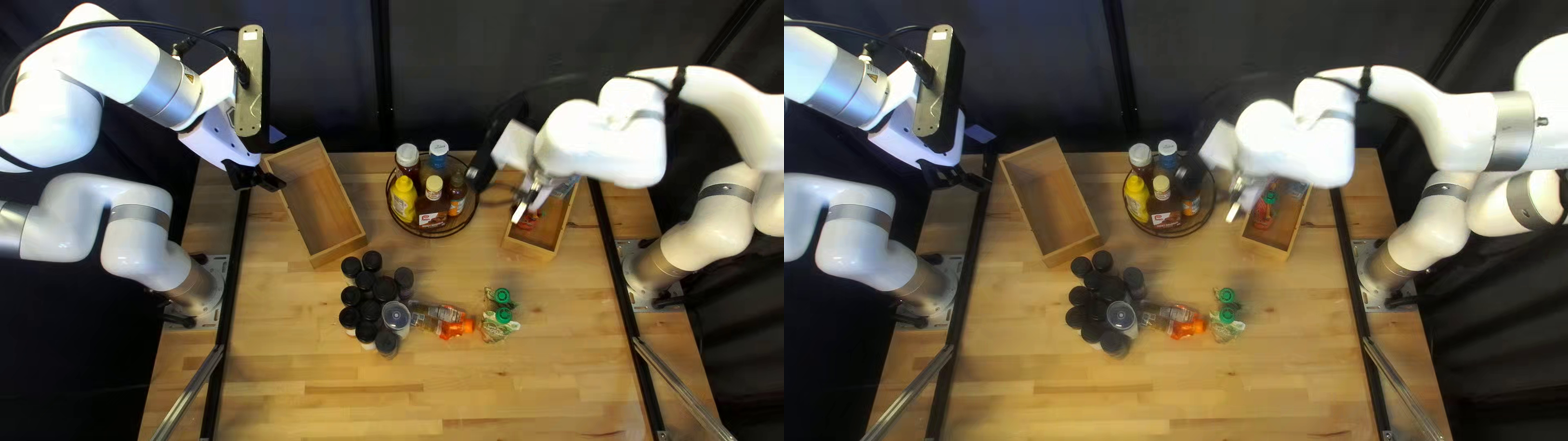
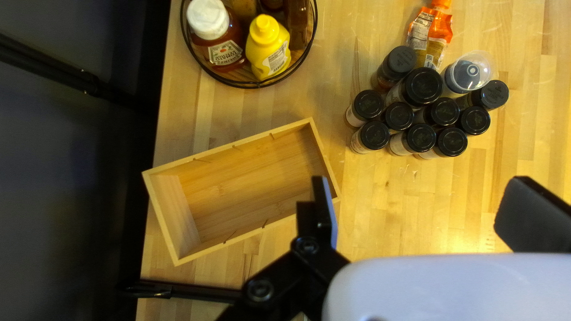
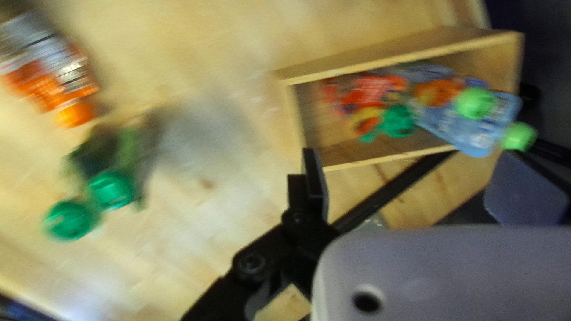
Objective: Separate condiments, baby food and spices and place it in 3 different racks/containers
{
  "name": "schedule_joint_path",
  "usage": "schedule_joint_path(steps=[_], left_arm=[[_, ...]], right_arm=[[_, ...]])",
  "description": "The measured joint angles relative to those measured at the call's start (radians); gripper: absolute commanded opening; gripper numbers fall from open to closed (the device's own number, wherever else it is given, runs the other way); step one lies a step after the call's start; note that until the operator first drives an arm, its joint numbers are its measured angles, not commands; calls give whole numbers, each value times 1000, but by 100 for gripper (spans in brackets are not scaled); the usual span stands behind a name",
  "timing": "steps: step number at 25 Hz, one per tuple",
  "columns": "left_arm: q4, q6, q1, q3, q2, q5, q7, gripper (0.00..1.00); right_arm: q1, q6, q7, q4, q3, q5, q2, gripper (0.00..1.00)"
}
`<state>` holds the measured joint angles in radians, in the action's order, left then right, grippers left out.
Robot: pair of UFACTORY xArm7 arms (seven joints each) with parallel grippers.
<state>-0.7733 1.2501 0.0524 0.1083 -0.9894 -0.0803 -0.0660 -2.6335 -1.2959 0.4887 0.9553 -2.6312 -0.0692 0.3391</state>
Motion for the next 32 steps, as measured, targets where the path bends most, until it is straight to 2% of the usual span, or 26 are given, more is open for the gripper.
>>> schedule_joint_path(steps=[8, 14, 21, 31, 32], left_arm=[[0, 0, 0, 0, 0, 0, 0, 100], [0, 0, 0, 0, 0, 0, 0, 100], [0, 0, 0, 0, 0, 0, 0, 100], [0, 0, 0, 0, 0, 0, 0, 100], [0, 0, 0, 0, 0, 0, 0, 100]], right_arm=[[-44, 56, 159, 39, 121, 1, -103, 100], [-58, 75, 305, 95, 192, -80, -235, 100], [-63, 145, 401, 65, 207, -138, -326, 100], [-72, 188, 490, -12, 216, -153, -320, 100], [-72, 192, 496, -19, 217, -153, -318, 97]])
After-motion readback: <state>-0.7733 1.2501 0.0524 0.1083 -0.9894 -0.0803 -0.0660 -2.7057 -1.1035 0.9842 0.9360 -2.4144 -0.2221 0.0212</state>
